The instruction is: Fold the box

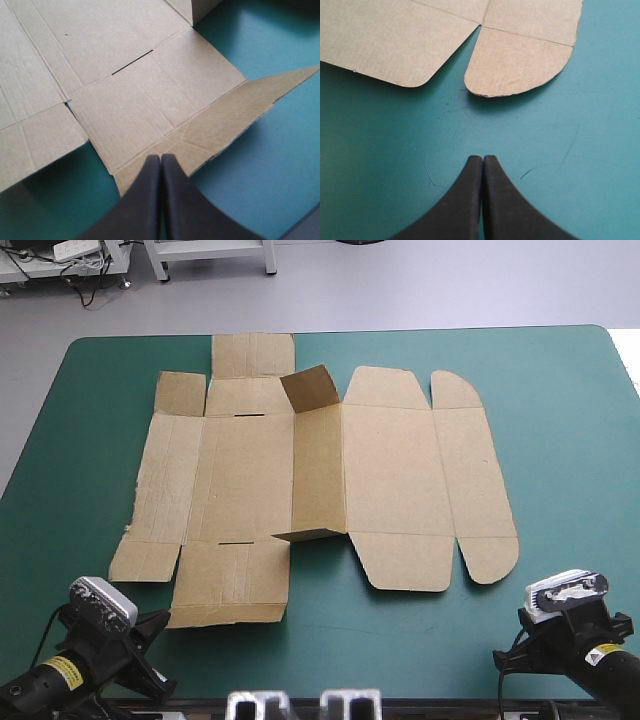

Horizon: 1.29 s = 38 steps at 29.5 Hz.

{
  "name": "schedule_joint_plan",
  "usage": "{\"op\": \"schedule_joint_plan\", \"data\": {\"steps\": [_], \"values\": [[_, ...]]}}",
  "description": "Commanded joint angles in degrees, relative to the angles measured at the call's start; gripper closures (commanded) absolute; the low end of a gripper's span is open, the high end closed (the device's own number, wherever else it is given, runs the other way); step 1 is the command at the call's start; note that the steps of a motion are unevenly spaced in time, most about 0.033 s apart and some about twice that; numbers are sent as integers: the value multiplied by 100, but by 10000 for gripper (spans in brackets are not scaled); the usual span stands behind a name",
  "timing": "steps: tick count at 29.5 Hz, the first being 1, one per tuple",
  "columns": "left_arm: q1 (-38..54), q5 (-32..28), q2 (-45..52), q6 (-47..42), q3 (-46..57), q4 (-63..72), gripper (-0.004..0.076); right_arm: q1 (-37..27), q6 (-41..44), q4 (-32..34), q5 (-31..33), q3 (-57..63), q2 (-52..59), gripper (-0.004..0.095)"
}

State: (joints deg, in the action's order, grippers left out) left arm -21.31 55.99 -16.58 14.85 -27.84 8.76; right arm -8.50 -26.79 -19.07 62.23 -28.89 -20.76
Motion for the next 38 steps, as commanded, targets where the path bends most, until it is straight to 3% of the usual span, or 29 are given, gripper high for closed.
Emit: {"op": "schedule_joint_plan", "data": {"steps": [1, 21, 31, 34, 38], "values": [[-28, -346, -69, -4, -141, 111, 734, -3, -20, -95, -227, -128, -53, 927], [-28, -515, -251, 183, -529, -153, 734, -3, -20, -95, -250, -128, -53, 927], [-28, -1369, -2158, 0, -2575, -1426, 734, -3, -20, -95, -461, -128, -53, 927], [-28, -1696, -2819, -613, -3180, -2145, 734, -3, -20, -95, -461, -128, -53, 927], [-28, -1590, -3641, -1808, -3718, -3415, 734, -3, -20, -95, -461, -128, -53, 927]]}}
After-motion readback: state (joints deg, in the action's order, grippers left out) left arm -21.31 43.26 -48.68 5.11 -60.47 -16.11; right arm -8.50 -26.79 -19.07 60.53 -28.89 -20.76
